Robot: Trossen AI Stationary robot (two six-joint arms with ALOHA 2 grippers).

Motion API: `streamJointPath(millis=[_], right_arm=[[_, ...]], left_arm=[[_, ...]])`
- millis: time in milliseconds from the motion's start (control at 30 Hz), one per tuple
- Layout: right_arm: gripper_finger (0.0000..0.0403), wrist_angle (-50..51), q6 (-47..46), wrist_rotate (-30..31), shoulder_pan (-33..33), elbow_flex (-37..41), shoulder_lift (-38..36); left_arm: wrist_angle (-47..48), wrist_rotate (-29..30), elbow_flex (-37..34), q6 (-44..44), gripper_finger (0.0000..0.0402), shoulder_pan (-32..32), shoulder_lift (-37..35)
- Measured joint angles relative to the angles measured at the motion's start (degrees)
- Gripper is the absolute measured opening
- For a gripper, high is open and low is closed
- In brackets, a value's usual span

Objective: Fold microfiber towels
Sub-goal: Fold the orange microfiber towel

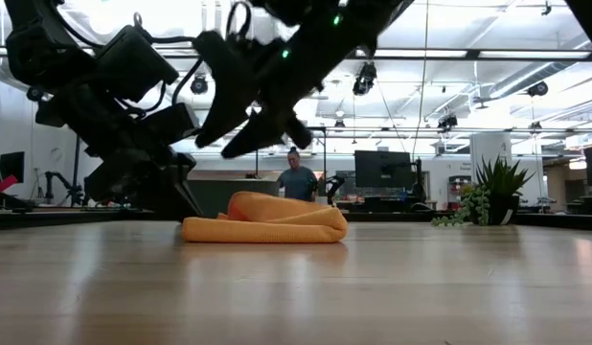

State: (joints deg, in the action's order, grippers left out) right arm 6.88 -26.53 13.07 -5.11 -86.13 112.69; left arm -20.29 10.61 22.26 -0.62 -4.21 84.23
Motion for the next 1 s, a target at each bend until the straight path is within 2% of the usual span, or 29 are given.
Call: streamJointPath(millis=[167,267,400,600,800,1000], right_arm=[[0.0194,13.5,0.7,1.1,-0.4,0.4,-5.1],[0.0194,21.2,0.1,5.0,-0.4,2.1,-7.9],[0.0194,24.7,-1.3,6.3,0.7,6.4,-11.1],[0.0179,23.7,-2.7,6.5,5.1,14.7,-13.8],[0.0111,15.9,-2.5,5.3,9.0,22.5,-13.4],[0.0044,-2.4,-1.7,-8.4,9.2,28.7,-13.2]], left_arm=[[0.4,0.0,-0.2,-0.1,0.0003,0.0,0.0],[0.4,0.2,-0.3,-0.2,0.0003,0.0,0.0],[0.3,0.2,-0.3,-0.2,0.0003,0.0,0.0],[0.3,0.2,-0.3,-0.2,0.0003,0.0,0.0],[0.3,0.2,-0.3,-0.3,0.0003,0.0,0.0],[0.1,0.2,-0.3,-0.3,0.0003,0.0,0.0]])
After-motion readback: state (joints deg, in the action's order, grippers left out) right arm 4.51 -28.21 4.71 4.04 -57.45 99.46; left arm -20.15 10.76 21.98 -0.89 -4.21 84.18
